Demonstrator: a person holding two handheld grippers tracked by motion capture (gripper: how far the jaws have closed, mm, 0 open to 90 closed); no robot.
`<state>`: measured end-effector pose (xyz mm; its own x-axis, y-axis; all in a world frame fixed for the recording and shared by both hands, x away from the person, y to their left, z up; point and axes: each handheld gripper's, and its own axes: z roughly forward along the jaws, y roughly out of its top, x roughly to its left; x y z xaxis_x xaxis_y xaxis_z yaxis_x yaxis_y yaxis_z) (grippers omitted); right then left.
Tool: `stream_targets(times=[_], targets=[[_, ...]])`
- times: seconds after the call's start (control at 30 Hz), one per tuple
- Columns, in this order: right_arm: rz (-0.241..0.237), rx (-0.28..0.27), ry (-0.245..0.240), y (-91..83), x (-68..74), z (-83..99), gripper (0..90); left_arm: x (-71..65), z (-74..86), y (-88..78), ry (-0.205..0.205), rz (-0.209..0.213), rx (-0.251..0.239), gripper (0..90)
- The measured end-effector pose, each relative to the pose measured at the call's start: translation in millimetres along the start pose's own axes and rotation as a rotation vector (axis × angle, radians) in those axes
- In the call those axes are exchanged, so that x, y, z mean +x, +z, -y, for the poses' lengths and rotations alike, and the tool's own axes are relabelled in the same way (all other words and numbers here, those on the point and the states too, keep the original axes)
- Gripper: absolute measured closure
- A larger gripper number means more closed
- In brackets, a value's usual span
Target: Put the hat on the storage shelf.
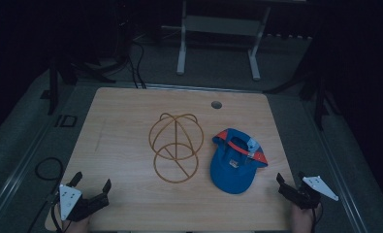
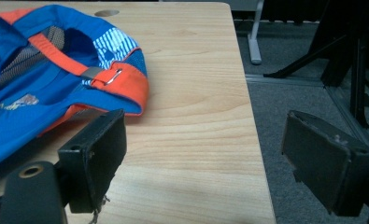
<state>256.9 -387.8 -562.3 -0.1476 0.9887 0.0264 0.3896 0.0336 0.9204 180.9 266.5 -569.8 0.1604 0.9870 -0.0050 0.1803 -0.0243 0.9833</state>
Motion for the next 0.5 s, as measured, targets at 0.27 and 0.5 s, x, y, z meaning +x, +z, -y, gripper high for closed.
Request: stream_targets(times=[0.27, 0.5], targets=[[-0.025, -0.004, 0.021, -2.8, -4.7, -7.0, 13.6, 1.3, -1.9, -1.6, -0.024, 0.007, -0.012, 2.0], [-0.094, 0.042, 0.002, 1.7, -4.5, -36.8, 13.5, -7.2, -4.4, -1.3, -0.019, 0.041, -0.010, 2.0]])
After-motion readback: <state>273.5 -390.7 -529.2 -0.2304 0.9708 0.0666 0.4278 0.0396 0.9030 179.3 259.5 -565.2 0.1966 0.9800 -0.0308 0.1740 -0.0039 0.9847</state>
